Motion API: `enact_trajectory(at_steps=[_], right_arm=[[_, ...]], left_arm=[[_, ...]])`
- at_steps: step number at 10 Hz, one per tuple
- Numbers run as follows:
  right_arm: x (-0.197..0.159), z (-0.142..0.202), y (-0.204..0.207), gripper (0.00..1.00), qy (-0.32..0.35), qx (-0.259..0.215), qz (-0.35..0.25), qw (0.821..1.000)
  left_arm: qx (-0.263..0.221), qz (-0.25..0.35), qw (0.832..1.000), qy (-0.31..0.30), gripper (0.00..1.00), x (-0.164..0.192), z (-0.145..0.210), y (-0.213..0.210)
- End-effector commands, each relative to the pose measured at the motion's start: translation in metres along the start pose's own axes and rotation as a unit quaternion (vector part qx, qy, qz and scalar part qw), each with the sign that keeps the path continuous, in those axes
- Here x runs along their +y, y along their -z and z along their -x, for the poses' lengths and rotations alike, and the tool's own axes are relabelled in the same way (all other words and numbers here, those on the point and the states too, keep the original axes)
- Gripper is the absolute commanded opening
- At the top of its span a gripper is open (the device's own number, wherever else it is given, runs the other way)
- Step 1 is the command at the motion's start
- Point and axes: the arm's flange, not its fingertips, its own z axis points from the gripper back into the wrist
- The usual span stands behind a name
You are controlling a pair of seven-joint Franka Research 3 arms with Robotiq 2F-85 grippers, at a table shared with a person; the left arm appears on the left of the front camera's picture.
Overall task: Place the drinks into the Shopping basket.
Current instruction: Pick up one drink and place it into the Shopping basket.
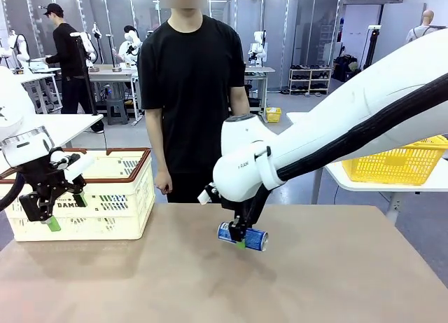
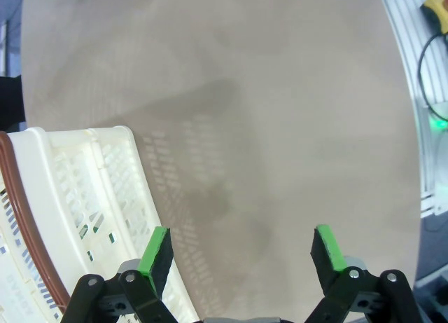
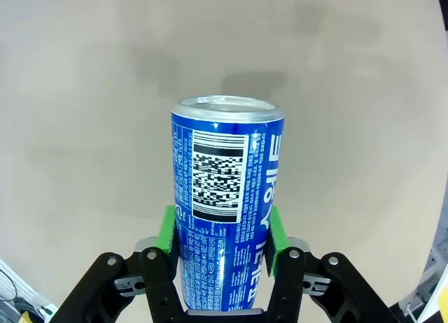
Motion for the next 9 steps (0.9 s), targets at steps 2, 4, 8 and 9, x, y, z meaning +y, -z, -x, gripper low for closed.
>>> enact_trajectory(at_steps=[2, 4, 8, 9], right_arm=[[0.004, -0.03, 0.005, 0.02, 0.052, -0.019, -0.001, 0.998], [0.008, -0.041, 0.008, 0.02, 0.096, -0.021, -0.01, 0.995], [0.01, -0.052, 0.02, 0.02, 0.131, -0.041, -0.001, 0.991], [0.009, -0.054, 0.024, 0.02, 0.135, -0.035, 0.004, 0.99]], left_arm=[[0.0, -0.002, 1.0, -0.001, 1.0, -0.001, 0.0, -0.001], [0.0, -0.002, 1.0, -0.001, 1.0, -0.001, 0.0, -0.001], [0.0, -0.002, 1.0, -0.001, 1.0, -0.001, 0.0, -0.001], [0.0, -0.002, 1.0, -0.001, 1.0, -0.001, 0.0, -0.001]])
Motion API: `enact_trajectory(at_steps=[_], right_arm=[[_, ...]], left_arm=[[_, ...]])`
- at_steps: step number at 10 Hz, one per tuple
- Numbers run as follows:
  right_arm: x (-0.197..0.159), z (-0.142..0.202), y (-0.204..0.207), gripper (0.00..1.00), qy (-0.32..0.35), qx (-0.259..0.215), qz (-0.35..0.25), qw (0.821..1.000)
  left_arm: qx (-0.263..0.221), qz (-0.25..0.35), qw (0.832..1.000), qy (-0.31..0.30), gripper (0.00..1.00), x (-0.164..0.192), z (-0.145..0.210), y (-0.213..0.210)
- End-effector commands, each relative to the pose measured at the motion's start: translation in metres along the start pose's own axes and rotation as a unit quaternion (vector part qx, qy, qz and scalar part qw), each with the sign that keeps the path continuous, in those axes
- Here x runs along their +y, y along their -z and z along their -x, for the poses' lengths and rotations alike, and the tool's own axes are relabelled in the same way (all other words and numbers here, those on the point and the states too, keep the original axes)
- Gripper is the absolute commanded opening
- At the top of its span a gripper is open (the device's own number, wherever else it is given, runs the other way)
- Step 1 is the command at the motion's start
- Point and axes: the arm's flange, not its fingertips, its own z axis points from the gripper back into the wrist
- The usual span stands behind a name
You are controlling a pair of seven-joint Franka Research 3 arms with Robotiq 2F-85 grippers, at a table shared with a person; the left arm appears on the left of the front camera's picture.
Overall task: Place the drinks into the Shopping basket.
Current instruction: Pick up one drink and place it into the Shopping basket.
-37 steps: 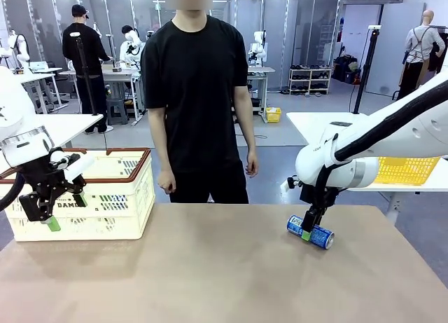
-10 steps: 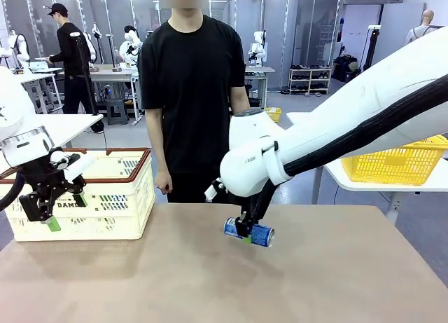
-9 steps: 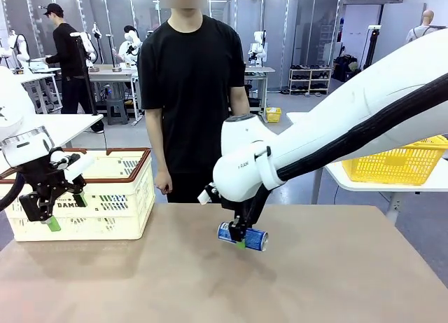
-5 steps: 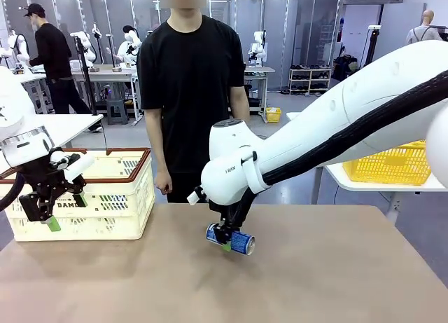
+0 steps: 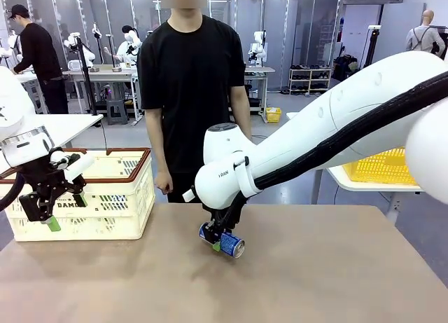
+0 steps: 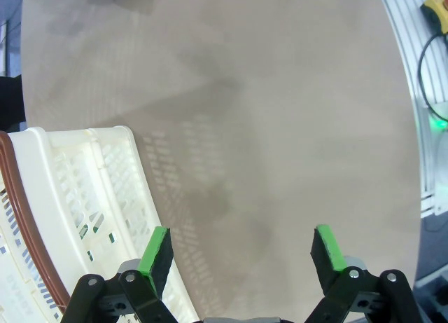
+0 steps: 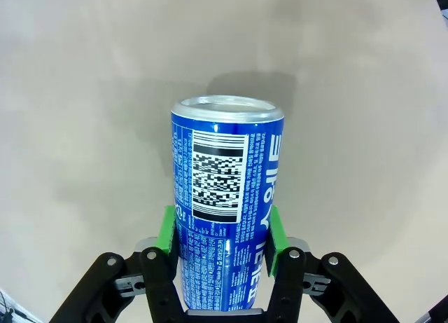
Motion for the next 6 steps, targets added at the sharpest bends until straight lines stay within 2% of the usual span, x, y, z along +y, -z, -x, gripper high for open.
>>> enact_trajectory(at_steps=[1, 6], right_arm=[[0.0009, -0.0076, 0.0075, 0.02, 0.015, -0.006, 0.015, 1.0], [0.003, -0.0088, 0.0153, 0.02, 0.005, -0.009, 0.008, 1.0]], left_arm=[[0.0, -0.002, 1.0, -0.001, 1.0, -0.001, 0.0005, -0.0009], [0.0, -0.002, 1.0, -0.001, 1.0, -0.001, 0.0005, -0.0009]])
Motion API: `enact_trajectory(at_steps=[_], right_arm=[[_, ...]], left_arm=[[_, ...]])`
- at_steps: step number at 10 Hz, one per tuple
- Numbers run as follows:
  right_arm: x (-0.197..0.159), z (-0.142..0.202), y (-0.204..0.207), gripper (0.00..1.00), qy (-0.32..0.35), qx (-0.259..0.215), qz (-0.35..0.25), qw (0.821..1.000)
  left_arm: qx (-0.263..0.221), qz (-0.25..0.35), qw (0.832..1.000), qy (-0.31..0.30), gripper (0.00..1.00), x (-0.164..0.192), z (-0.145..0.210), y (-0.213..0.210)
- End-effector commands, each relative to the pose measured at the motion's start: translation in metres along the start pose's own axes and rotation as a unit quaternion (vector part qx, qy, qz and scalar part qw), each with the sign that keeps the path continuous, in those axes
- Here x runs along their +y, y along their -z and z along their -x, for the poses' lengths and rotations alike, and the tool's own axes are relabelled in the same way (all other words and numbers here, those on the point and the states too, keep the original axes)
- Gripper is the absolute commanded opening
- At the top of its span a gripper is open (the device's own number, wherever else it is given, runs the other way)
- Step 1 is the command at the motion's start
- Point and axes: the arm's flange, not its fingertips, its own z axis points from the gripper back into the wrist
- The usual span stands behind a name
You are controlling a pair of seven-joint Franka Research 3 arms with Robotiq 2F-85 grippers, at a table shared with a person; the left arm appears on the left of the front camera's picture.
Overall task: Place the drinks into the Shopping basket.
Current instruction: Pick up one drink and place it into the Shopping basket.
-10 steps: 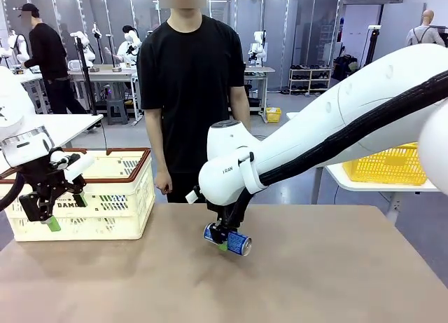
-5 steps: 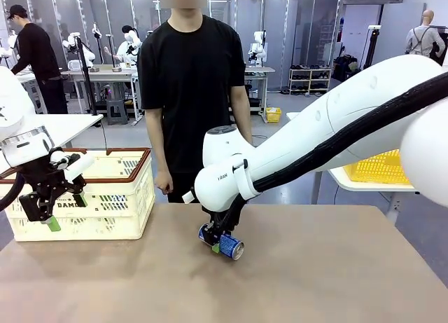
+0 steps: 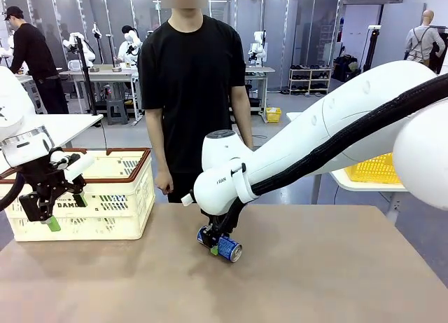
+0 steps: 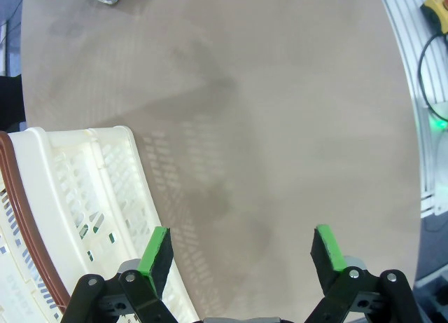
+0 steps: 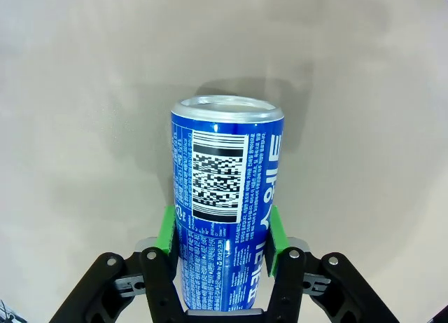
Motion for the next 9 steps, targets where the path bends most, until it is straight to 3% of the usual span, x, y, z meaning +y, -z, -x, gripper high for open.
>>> enact_trajectory(at_steps=[1, 4, 5, 9], right_arm=[[0.002, -0.004, -0.002, 0.63, 0.007, -0.008, 0.002, 1.0], [0.002, -0.005, -0.021, 0.95, -0.022, -0.004, 0.015, 1.0], [0.002, -0.005, -0.025, 1.0, -0.031, -0.001, 0.015, 0.999], [0.005, -0.003, -0.056, 1.0, -0.055, 0.02, 0.035, 0.998]], left_arm=[[0.0, -0.002, 1.0, -0.001, 1.0, -0.001, 0.0, -0.001], [0.0, -0.002, 1.0, -0.001, 1.0, -0.001, 0.0, -0.001], [0.0, -0.002, 1.0, -0.001, 1.0, -0.001, 0.0, -0.001], [0.0, -0.002, 1.0, -0.001, 1.0, -0.001, 0.0, -0.001]])
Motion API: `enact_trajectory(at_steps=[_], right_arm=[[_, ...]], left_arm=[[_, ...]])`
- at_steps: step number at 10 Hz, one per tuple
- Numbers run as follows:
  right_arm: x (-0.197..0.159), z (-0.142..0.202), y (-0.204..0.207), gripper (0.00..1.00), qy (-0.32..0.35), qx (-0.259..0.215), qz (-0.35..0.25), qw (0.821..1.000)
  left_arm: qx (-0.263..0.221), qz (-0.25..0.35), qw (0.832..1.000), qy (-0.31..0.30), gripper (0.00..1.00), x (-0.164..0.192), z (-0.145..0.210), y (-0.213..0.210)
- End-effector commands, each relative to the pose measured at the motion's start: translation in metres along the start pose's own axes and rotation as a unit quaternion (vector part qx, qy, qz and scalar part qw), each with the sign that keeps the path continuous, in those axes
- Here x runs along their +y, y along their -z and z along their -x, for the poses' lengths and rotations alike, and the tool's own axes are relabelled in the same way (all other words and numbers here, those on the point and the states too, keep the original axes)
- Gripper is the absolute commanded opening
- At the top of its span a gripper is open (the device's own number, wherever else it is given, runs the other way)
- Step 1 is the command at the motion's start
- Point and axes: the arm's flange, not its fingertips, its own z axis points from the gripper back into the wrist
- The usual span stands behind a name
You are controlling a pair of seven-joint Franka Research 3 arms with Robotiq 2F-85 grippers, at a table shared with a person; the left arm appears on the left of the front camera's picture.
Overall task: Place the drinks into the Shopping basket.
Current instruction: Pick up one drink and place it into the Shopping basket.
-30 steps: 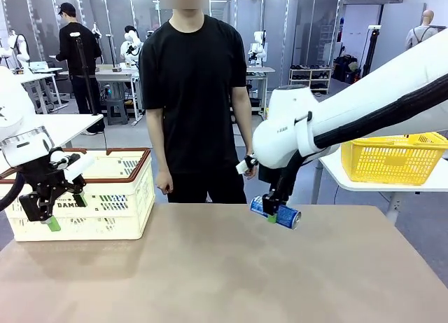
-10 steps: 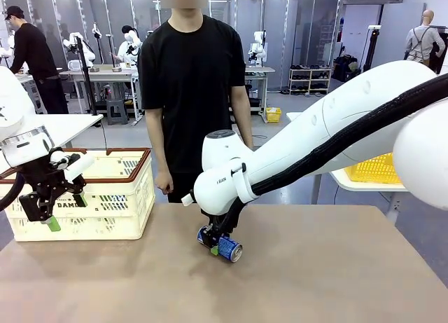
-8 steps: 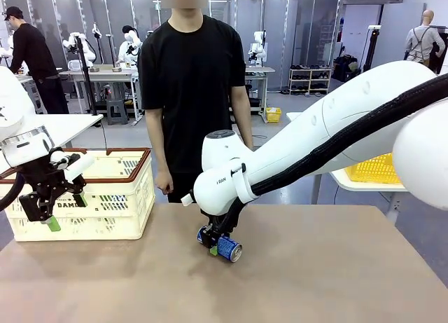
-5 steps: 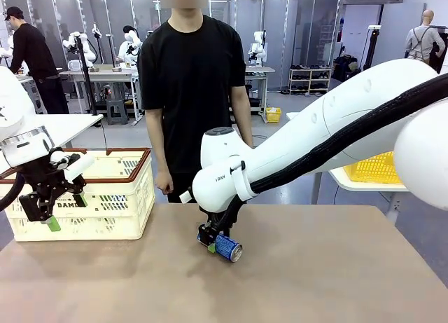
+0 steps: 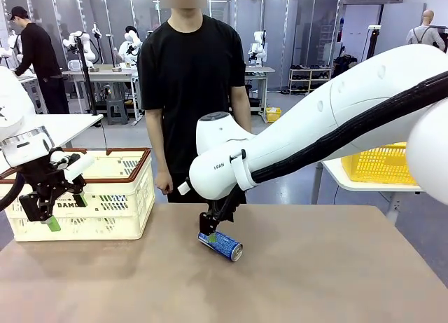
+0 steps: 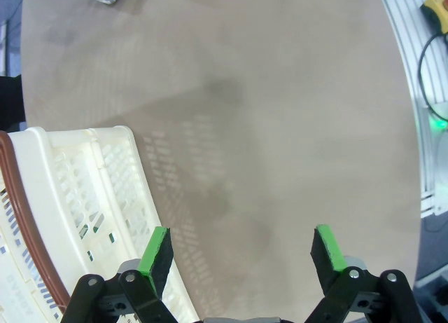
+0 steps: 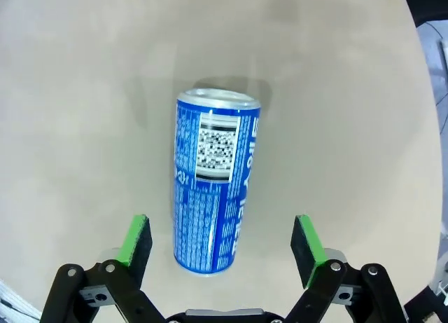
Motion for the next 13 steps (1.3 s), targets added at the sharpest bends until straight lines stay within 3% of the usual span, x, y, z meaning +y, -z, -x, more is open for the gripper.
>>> enact_trajectory(at_steps=[1, 2, 5, 9, 11, 13], right_arm=[[0.0, 0.017, -0.022, 1.0, -0.044, 0.017, -0.003, 0.999], [-0.009, 0.035, -0.033, 1.0, -0.068, 0.017, -0.009, 0.997], [-0.043, 0.123, -0.063, 1.0, -0.031, -0.029, 0.001, 0.999], [-0.06, 0.248, -0.078, 1.0, 0.002, -0.082, 0.018, 0.997], [-0.063, 0.287, -0.075, 1.0, 0.022, -0.102, 0.026, 0.994], [-0.067, 0.308, -0.069, 1.0, 0.029, -0.088, 0.029, 0.995]], left_arm=[[0.0, -0.002, 1.0, -0.001, 1.0, -0.001, 0.0, -0.001], [0.0, -0.002, 1.0, -0.001, 1.0, -0.001, 0.0, -0.001], [0.0, -0.002, 1.0, -0.001, 1.0, -0.001, 0.0, -0.001], [0.0, -0.002, 1.0, -0.001, 1.0, -0.001, 0.0, -0.001], [0.0, -0.002, 1.0, -0.001, 1.0, -0.001, 0.0, -0.001], [0.0, -0.002, 1.0, -0.001, 1.0, -0.001, 0.0, -0.001]])
